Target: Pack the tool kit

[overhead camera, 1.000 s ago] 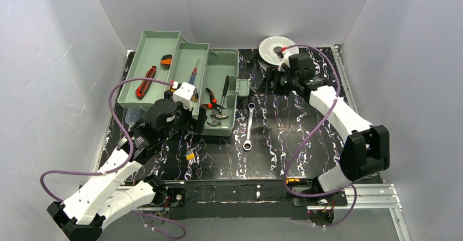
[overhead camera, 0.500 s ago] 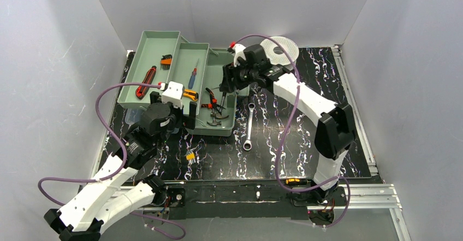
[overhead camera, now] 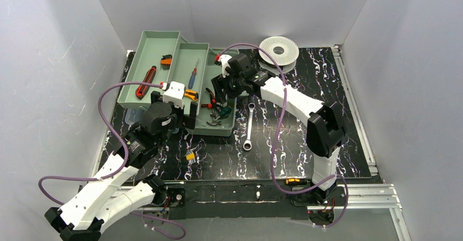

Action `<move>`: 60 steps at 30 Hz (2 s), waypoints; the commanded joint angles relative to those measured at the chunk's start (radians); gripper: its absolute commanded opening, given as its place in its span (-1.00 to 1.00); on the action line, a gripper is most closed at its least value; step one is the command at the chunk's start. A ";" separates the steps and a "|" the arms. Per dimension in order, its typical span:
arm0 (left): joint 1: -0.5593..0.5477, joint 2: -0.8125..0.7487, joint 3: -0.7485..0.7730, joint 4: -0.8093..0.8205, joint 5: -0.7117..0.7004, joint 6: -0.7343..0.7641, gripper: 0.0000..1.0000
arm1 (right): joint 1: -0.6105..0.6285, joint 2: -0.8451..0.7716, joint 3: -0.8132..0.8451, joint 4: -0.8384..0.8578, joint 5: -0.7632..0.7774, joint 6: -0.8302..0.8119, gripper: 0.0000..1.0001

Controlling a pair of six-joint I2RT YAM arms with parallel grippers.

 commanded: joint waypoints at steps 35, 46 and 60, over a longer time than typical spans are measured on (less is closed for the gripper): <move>-0.002 0.055 0.197 -0.152 -0.004 -0.169 0.97 | -0.051 -0.373 -0.477 0.194 0.303 0.576 0.52; 0.046 0.210 0.331 -0.297 -0.037 -0.200 0.97 | -0.048 -0.245 -0.358 0.193 0.250 0.539 0.44; 0.933 0.253 0.477 -0.385 0.610 -0.324 0.97 | -0.139 -0.130 -0.364 0.165 0.146 0.587 -0.97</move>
